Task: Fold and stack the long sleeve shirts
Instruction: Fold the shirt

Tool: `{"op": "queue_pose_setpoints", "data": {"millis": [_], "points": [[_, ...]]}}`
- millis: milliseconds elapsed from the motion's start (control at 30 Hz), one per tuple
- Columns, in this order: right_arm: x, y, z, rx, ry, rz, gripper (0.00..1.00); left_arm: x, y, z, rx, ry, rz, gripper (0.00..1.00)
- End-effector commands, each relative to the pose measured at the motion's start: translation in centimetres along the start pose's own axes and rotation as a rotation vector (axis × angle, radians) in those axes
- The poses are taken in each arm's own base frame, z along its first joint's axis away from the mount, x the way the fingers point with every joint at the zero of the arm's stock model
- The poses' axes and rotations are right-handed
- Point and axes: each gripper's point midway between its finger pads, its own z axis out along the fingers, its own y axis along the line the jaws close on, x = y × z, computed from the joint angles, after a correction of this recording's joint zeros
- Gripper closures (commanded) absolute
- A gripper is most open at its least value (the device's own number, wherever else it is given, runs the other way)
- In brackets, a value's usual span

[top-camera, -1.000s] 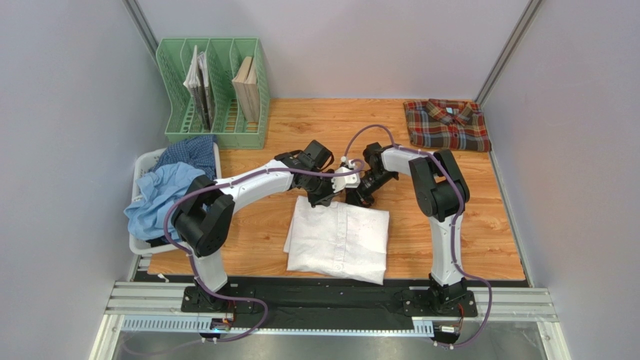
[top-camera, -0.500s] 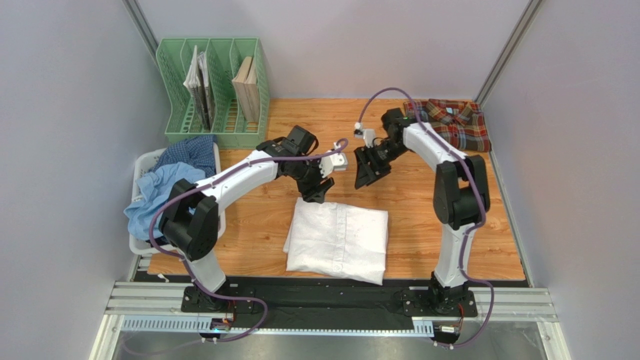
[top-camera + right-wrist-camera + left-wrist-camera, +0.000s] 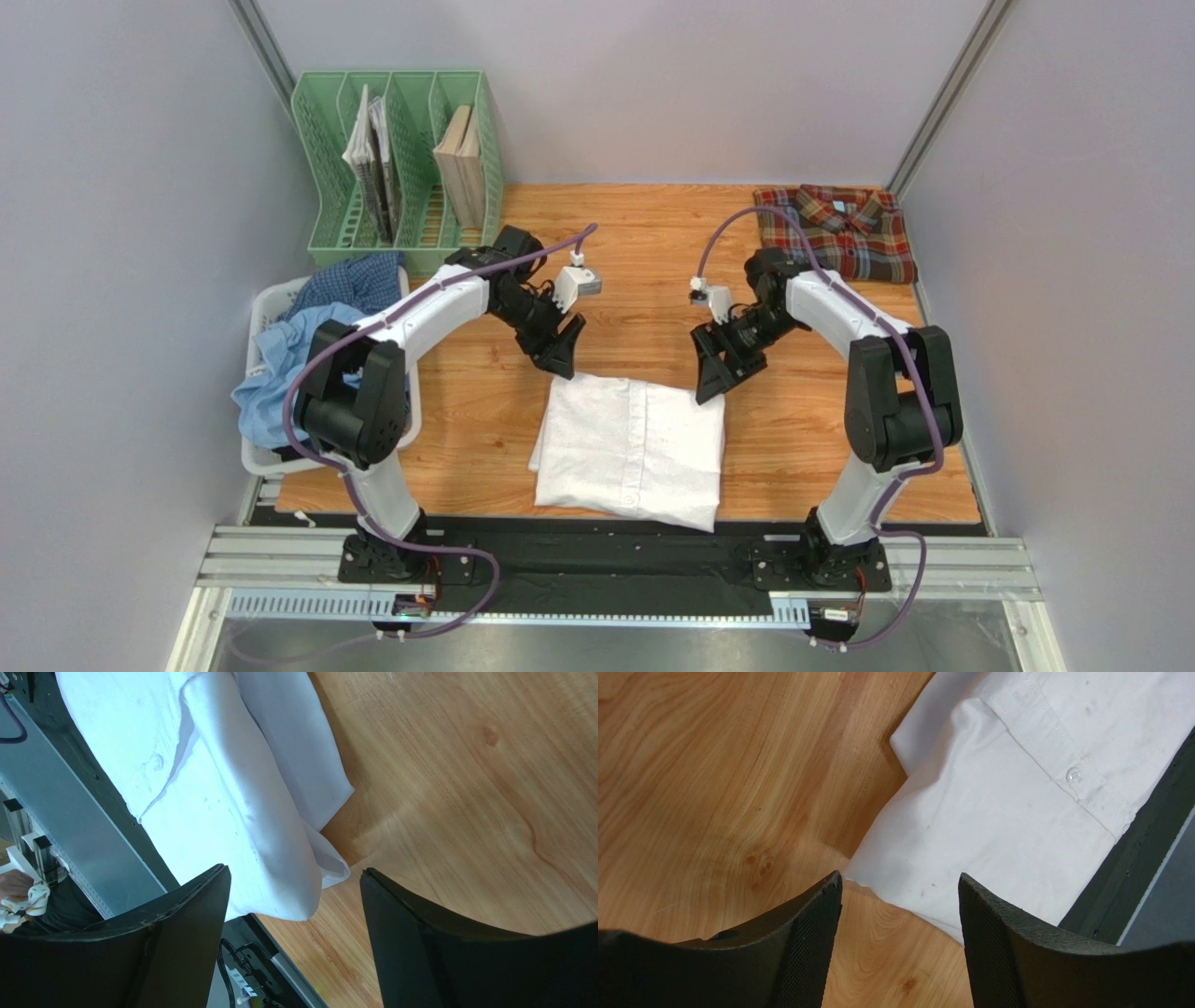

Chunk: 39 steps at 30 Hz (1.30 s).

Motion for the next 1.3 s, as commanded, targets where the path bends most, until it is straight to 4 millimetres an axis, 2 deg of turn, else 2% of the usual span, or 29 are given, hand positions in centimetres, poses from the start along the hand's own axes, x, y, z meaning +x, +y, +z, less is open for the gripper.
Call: {"op": "queue_pose_setpoints", "data": {"millis": [0, 33, 100, 133, 167, 200, 233, 267, 300, 400, 467, 500, 533, 567, 600, 633, 667, 700, 733, 767, 800, 833, 900, 933, 967, 1033, 1133, 1267], "points": [[-1.5, -0.7, 1.2, -0.024, -0.065, -0.037, 0.34, 0.9, -0.3, 1.6, 0.069, 0.025, -0.058, 0.32], [-1.4, -1.1, 1.7, -0.023, -0.056, -0.027, 0.45, 1.3, 0.2, 2.1, 0.067, 0.042, -0.067, 0.32], [-1.9, -2.0, 2.2, 0.002, -0.062, -0.016, 0.60, 1.0, 0.8, 2.5, 0.064, 0.040, -0.076, 0.44], [-2.5, -2.3, 2.2, 0.009, -0.071, -0.012, 0.75, 1.4, 1.3, 2.8, 0.069, 0.047, -0.097, 0.50], [-2.6, -2.8, 2.7, 0.008, -0.066, 0.006, 0.82, 1.4, 1.7, 3.0, 0.066, 0.053, -0.107, 0.64], [-3.3, -3.0, 2.9, 0.007, -0.086, 0.031, 0.88, 1.2, 2.1, 2.9, 0.060, 0.053, -0.114, 0.71], [-3.8, -3.1, 3.0, 0.006, -0.096, 0.045, 0.94, 1.8, 2.7, 3.2, 0.076, 0.072, -0.143, 0.78], [-4.4, -3.4, 3.4, 0.004, -0.101, 0.059, 0.95, 1.9, 2.9, 3.1, 0.090, 0.076, -0.153, 0.94], [-5.1, -3.8, 3.4, 0.012, -0.123, 0.061, 0.96, 1.9, 3.2, 2.9, 0.093, 0.078, -0.168, 1.00], [-6.9, -4.5, 3.1, 0.046, -0.164, 0.081, 0.97, 2.1, 4.5, 1.9, 0.095, 0.047, -0.217, 1.00], [-8.0, -4.4, 2.5, 0.054, -0.198, 0.110, 0.82, 2.1, 5.4, 0.9, 0.075, 0.025, -0.232, 1.00], [-8.3, -3.5, 1.9, 0.025, -0.215, 0.117, 0.71, 2.2, 5.5, 0.6, 0.070, 0.019, -0.237, 0.99], [-8.4, -3.1, 1.4, 0.012, -0.227, 0.133, 0.58, 1.7, 5.3, -0.5, 0.076, -0.017, -0.240, 0.92], [-8.4, -2.7, 0.5, 0.002, -0.246, 0.171, 0.55, 1.3, 4.9, -1.1, 0.085, -0.038, -0.235, 0.74], [-7.6, -1.9, 0.2, -0.042, -0.253, 0.199, 0.53, 0.7, 3.7, -2.4, 0.097, -0.079, -0.220, 0.67], [-7.6, -0.8, -1.5, -0.051, -0.300, 0.195, 0.52, 0.6, 3.2, -3.1, 0.094, -0.101, -0.220, 0.62], [-7.2, -0.9, -2.7, -0.067, -0.339, 0.253, 0.52, 0.3, 2.6, -3.6, 0.091, -0.125, -0.241, 0.56], [-5.5, -0.3, -2.5, -0.112, -0.336, 0.302, 0.52, 0.5, 1.2, -4.5, 0.096, -0.145, -0.248, 0.53], [-5.0, 0.5, -3.7, -0.117, -0.376, 0.306, 0.52, 0.5, 0.4, -4.7, 0.107, -0.155, -0.266, 0.51], [-4.2, 0.4, -3.8, -0.127, -0.393, 0.339, 0.53, 0.6, -0.3, -4.9, 0.117, -0.157, -0.302, 0.42], [-3.3, 0.5, -3.9, -0.143, -0.405, 0.383, 0.55, 1.2, -1.3, -5.1, 0.138, -0.161, -0.321, 0.42], [-1.4, 0.1, -3.2, -0.155, -0.397, 0.448, 0.61, 1.4, -1.8, -5.2, 0.148, -0.164, -0.327, 0.42], [-0.3, 0.4, -2.9, -0.164, -0.408, 0.461, 0.70, 2.6, -2.9, -4.9, 0.174, -0.154, -0.343, 0.43], [1.0, 0.4, -2.0, -0.166, -0.393, 0.483, 0.76, 3.1, -3.3, -4.8, 0.188, -0.146, -0.343, 0.45], [0.8, 0.3, -2.0, -0.146, -0.414, 0.462, 0.80, 4.2, -4.1, -4.6, 0.216, -0.119, -0.362, 0.46], [1.4, 0.3, -1.3, -0.155, -0.403, 0.475, 0.88, 5.1, -4.7, -4.3, 0.237, -0.098, -0.379, 0.47], [2.5, 0.2, 0.3, -0.197, -0.347, 0.523, 0.93, 5.0, -4.6, -4.3, 0.242, -0.093, -0.371, 0.48], [3.4, -0.2, 1.9, -0.224, -0.271, 0.600, 0.95, 5.5, -4.5, -4.1, 0.239, -0.071, -0.391, 0.48]]}}
